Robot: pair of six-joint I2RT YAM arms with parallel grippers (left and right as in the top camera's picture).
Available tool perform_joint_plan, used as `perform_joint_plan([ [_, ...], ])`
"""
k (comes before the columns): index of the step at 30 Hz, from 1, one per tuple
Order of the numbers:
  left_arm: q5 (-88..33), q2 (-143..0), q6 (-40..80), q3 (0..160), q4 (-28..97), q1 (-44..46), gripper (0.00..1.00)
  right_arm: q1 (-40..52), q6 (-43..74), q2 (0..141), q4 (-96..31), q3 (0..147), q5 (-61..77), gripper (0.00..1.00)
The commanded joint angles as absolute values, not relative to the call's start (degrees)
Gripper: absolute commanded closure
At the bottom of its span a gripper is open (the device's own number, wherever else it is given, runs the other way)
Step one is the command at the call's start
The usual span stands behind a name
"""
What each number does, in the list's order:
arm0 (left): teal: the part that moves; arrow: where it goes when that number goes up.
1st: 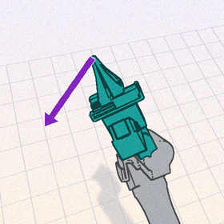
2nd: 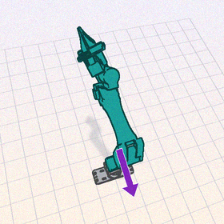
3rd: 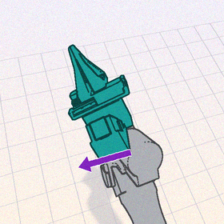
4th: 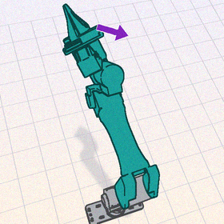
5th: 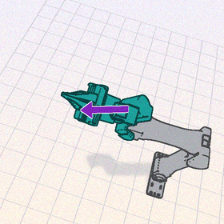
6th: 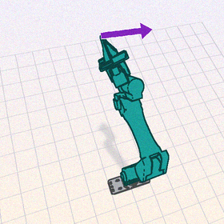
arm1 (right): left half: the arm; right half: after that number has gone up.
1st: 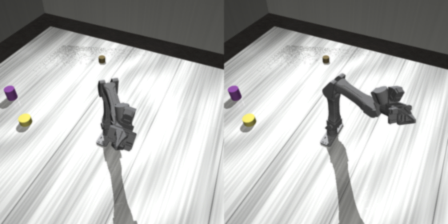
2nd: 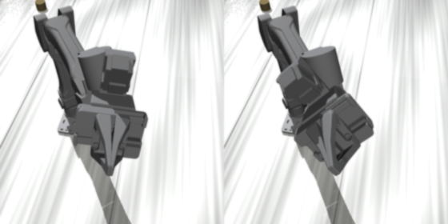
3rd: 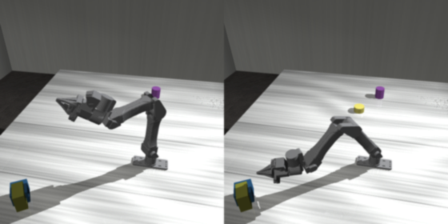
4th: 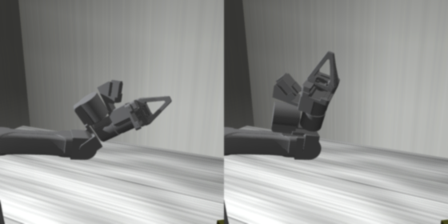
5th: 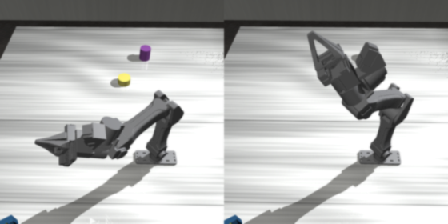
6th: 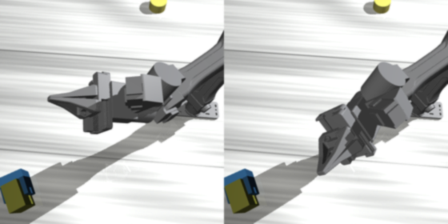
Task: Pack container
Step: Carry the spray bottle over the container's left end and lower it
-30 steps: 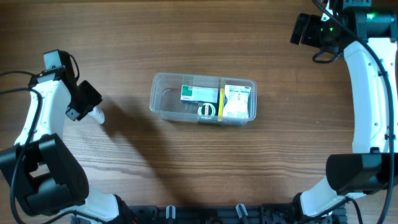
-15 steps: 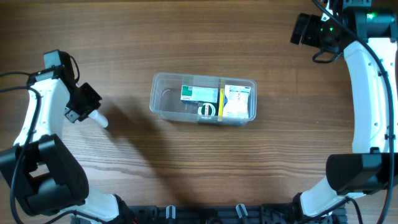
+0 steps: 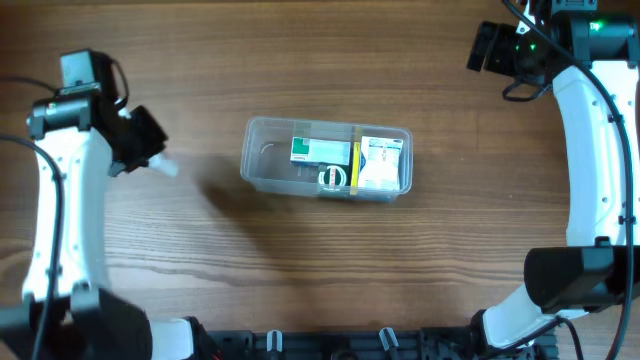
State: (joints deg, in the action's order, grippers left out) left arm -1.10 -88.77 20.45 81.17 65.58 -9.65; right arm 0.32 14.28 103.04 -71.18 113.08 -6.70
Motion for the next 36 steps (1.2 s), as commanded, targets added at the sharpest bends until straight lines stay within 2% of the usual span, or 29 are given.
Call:
perform_joint_plan([
  [1, -2.44, -82.54, 17.15, 82.96, 64.58, -2.94, 0.74, 0.36, 15.03, 102.98, -71.09, 113.56, -7.68, 0.00],
  [9, -1.78, -78.08, 14.90, 82.94, 60.14, 14.22, 0.73, 0.36, 15.03, 102.98, -71.09, 113.56, -7.68, 0.00],
  [15, 1.39, -81.45, 14.94, 82.81, 58.57, 20.95, 0.73, 0.36, 15.05, 102.98, -71.09, 113.56, -7.70, 0.00],
  [36, 8.49, -101.27, 13.65, 82.78, 54.46, 22.65, 0.72, 0.36, 15.00, 102.98, -71.07, 113.56, -7.68, 0.00],
])
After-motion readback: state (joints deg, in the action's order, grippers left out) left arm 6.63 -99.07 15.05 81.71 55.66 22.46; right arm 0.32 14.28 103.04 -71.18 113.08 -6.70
